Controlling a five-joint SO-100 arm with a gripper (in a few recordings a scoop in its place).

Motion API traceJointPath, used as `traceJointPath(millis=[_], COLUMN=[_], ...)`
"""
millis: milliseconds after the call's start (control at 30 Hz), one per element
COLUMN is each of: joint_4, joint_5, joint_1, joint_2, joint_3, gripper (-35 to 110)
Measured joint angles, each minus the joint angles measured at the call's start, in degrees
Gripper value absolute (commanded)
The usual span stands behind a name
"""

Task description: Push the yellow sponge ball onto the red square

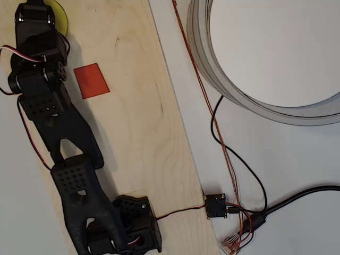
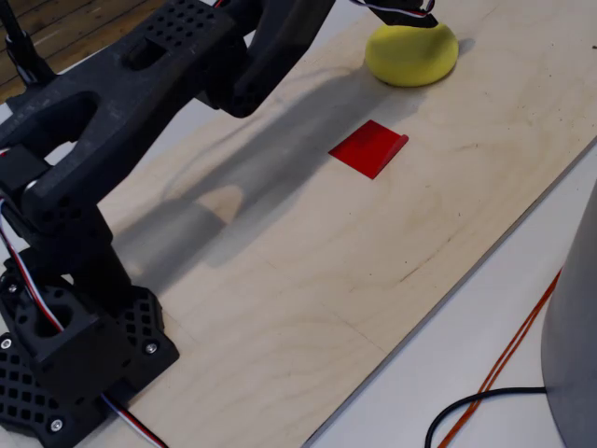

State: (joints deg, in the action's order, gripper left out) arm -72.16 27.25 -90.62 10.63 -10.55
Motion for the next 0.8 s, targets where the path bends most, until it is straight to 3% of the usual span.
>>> traceJointPath(millis=[300,800], joint_4=[1.6,19.4], joint_5=[0.0,-0.7], joint_1=[0.2,-0.3], joint_2=[0.0,8.6], joint_3=[0.3,24.4], gripper=[25,26])
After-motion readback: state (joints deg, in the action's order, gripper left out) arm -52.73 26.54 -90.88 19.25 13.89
